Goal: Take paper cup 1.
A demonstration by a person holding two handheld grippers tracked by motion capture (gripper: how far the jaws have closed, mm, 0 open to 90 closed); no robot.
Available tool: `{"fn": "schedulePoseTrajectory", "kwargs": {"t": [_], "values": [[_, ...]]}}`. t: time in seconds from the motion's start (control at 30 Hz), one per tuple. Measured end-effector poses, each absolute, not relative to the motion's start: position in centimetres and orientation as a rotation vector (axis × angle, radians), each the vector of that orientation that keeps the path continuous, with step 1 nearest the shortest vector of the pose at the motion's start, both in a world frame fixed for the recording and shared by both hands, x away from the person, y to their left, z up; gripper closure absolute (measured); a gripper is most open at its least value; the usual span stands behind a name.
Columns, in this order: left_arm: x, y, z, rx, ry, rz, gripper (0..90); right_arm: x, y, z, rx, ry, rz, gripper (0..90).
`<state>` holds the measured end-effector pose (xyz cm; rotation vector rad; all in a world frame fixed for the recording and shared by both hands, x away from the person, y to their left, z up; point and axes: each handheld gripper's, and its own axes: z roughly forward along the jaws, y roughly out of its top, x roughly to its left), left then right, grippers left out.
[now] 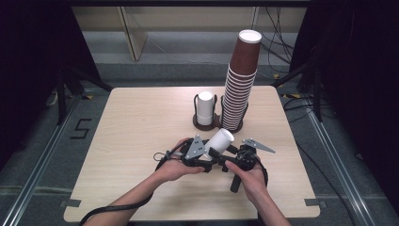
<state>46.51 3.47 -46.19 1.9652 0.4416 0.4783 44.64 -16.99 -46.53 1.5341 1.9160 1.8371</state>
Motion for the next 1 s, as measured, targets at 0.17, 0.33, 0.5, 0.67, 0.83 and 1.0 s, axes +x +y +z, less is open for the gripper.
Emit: {"fn": "schedulePoseTrajectory", "kwargs": {"t": [0.17, 0.33, 0.5, 0.67, 0.83, 1.0], "values": [[46.7, 4.3, -45.9, 1.983, 0.434, 0.487, 30.2, 44.3, -17.5, -46.3, 1.492, 1.949, 1.813, 4.2], [46.6, 5.3, -45.6, 2.014, 0.431, 0.484, 30.2, 43.7, -18.2, -46.0, 1.415, 2.03, 1.774, 5.5], [46.4, 6.2, -45.3, 2.038, 0.43, 0.492, 30.1, 43.5, -19.2, -46.1, 1.319, 2.144, 1.627, 6.8], [46.1, 7.0, -45.0, 2.071, 0.418, 0.494, 30.2, 43.7, -20.0, -46.1, 1.203, 2.257, 1.466, 7.8], [45.7, 7.6, -44.7, 2.099, 0.409, 0.496, 30.2, 44.0, -20.5, -45.8, 1.119, 2.335, 1.315, 9.0], [45.3, 8.2, -44.4, 2.171, 0.386, 0.491, 30.2, 44.5, -20.6, -45.8, 1.007, 2.418, 1.241, 10.2]]}}
